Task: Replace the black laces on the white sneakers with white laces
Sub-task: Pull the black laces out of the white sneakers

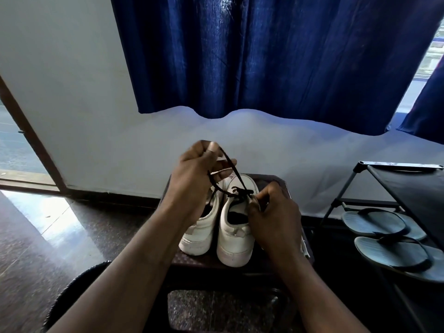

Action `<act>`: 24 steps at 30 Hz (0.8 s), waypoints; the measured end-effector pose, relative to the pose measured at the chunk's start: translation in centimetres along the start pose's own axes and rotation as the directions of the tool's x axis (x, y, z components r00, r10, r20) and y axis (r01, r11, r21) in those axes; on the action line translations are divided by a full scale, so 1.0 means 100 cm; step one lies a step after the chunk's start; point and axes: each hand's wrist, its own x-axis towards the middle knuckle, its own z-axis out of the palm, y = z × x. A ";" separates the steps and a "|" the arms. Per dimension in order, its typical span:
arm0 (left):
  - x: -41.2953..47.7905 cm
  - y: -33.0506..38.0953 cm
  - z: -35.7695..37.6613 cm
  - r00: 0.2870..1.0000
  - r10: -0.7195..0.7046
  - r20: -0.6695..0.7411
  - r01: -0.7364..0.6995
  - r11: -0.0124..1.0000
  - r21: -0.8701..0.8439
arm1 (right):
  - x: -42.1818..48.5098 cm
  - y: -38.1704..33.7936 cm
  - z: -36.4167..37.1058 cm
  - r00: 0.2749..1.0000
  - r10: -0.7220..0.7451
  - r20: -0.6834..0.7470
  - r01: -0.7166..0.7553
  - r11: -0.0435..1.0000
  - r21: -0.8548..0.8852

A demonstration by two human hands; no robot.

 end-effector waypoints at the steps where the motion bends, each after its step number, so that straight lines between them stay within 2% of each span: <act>1: 0.000 0.002 -0.002 1.000 -0.025 -0.001 0.025 0.999 -0.044 | 0.000 0.001 0.000 1.000 -0.007 -0.005 0.007 1.000 0.005; 3: 0.000 -0.001 -0.003 0.999 -0.038 -0.003 0.038 0.994 0.107 | 0.000 0.003 0.001 1.000 -0.029 -0.005 0.029 1.000 0.003; 5: 0.001 -0.012 -0.003 0.999 0.047 -0.003 -0.041 0.906 0.422 | 0.002 0.005 0.002 0.999 -0.048 -0.001 0.048 0.999 -0.007; 6: 0.002 -0.018 -0.004 0.991 0.129 0.036 -0.125 0.796 0.592 | 0.002 0.004 0.002 0.999 -0.052 -0.001 0.052 0.999 -0.002; 7: 0.002 -0.023 -0.005 0.974 0.196 0.117 -0.217 0.646 0.732 | 0.002 0.005 0.002 0.998 -0.059 -0.005 0.059 0.998 0.005; 8: 0.002 -0.028 -0.005 0.953 0.214 0.215 -0.296 0.499 0.814 | 0.002 0.004 0.002 0.998 -0.068 -0.012 0.069 0.998 0.012; 10: 0.000 -0.034 -0.006 0.919 0.140 0.368 -0.393 0.260 0.882 | 0.001 0.004 0.002 0.997 -0.072 -0.022 0.072 0.997 0.011; 12: 0.000 -0.035 -0.007 0.914 0.080 0.398 -0.404 0.083 0.911 | 0.002 0.005 0.003 0.997 -0.069 -0.019 0.069 0.997 0.014; 14: -0.001 -0.033 -0.005 0.901 0.084 0.426 -0.427 -0.007 0.904 | 0.002 0.005 0.003 0.996 -0.082 -0.018 0.082 0.996 0.038; 17: -0.002 -0.037 -0.001 0.897 0.093 0.432 -0.428 -0.054 0.902 | 0.002 0.005 0.002 0.997 -0.080 -0.010 0.081 0.996 0.041; 18: -0.002 -0.040 -0.002 0.906 0.101 0.410 -0.409 -0.038 0.912 | 0.002 0.006 0.002 0.997 -0.078 -0.011 0.078 0.996 0.035; 19: -0.001 -0.041 -0.001 0.920 0.128 0.370 -0.378 0.045 0.925 | 0.002 0.006 0.003 0.997 -0.074 -0.012 0.074 0.997 0.033; 20: 0.000 -0.041 0.000 0.941 0.151 0.304 -0.330 0.191 0.925 | 0.003 0.006 0.002 0.997 -0.071 -0.010 0.072 0.997 0.032; 21: 0.003 -0.038 0.002 0.965 0.154 0.213 -0.258 0.389 0.884 | 0.003 0.007 0.002 0.997 -0.070 -0.009 0.070 0.997 0.030; 22: 0.003 -0.031 0.004 0.988 0.111 0.107 -0.153 0.625 0.766 | 0.003 0.007 0.002 0.997 -0.072 -0.008 0.072 0.997 0.027; 23: 0.002 -0.023 0.008 0.999 0.028 0.020 -0.035 0.824 0.565 | 0.003 0.007 0.001 0.997 -0.074 -0.007 0.074 0.997 0.024; 24: 0.001 -0.017 0.008 0.999 -0.029 -0.026 0.037 0.920 0.390 | 0.003 0.007 0.001 0.997 -0.075 -0.005 0.075 0.997 0.023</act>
